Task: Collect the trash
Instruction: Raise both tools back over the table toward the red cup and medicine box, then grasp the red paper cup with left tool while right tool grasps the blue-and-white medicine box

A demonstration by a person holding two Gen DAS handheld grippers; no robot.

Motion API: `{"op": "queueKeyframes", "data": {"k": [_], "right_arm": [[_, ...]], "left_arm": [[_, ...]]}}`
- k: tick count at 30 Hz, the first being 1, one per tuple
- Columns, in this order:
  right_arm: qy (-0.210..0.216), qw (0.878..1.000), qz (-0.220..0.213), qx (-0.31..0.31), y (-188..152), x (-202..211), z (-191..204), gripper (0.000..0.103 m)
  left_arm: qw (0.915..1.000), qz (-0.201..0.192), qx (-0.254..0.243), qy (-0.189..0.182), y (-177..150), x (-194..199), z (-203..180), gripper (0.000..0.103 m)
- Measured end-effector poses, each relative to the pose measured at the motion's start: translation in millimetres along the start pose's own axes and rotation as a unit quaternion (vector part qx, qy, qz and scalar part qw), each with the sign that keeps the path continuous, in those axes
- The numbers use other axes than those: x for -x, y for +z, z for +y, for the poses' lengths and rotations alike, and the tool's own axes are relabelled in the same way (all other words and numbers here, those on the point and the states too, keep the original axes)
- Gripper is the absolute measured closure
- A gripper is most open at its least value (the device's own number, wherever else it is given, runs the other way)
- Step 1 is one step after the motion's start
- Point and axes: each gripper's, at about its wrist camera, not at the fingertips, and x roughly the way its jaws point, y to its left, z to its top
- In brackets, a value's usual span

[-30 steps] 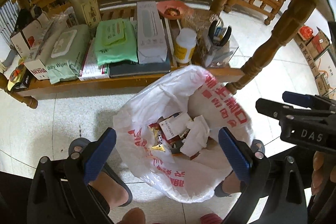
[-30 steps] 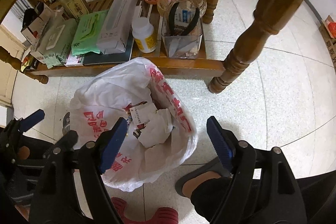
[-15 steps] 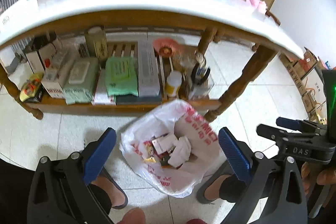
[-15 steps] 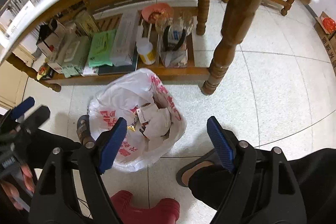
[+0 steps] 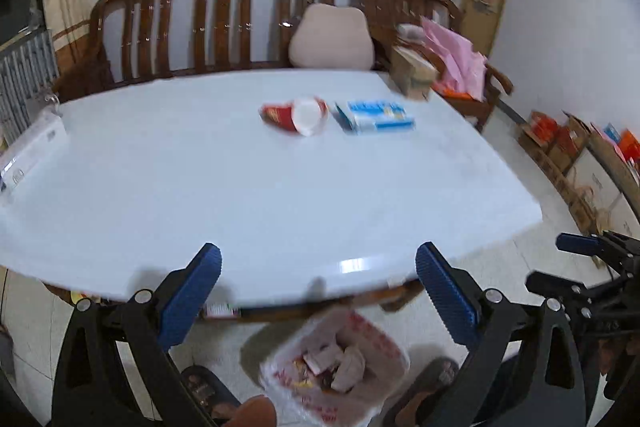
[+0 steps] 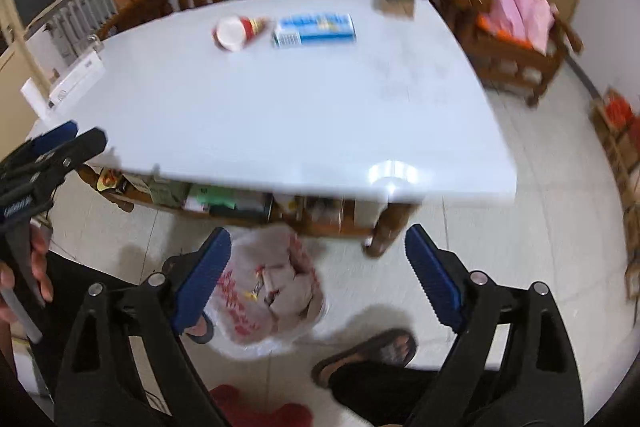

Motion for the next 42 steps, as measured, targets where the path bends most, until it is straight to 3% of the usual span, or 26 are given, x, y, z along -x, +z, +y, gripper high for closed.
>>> {"op": "queueKeyframes", "data": {"k": [10, 17, 23, 32, 42], "right_arm": [[0.03, 0.989, -0.006, 0.143, 120.7, -20.9, -36.3, 0.011], [0.059, 0.953, -0.006, 0.298, 174.4, -53.7, -45.5, 0.011], [0.104, 0.919, 0.019, 0.379, 200.5, -85.7, -48.2, 0.011], [0.162, 0.874, 0.058, 0.454, 232.9, -142.6, -30.9, 0.01], [0.176, 0.837, 0.108, 0.506, 238.3, -197.6, -4.0, 0.009]], "left_arm": [[0.9952, 0.032, 0.086, 0.033, 75.7, -61.6, 3.6, 0.008], [0.989, 0.035, 0.119, 0.08, 104.4, -116.6, 4.0, 0.008], [0.9864, 0.066, 0.106, 0.107, 122.3, -169.1, 7.3, 0.008], [0.9861, 0.095, 0.077, 0.112, 133.3, -218.6, 9.4, 0.008], [0.9861, 0.113, 0.06, 0.106, 136.2, -245.7, 18.8, 0.008]]}}
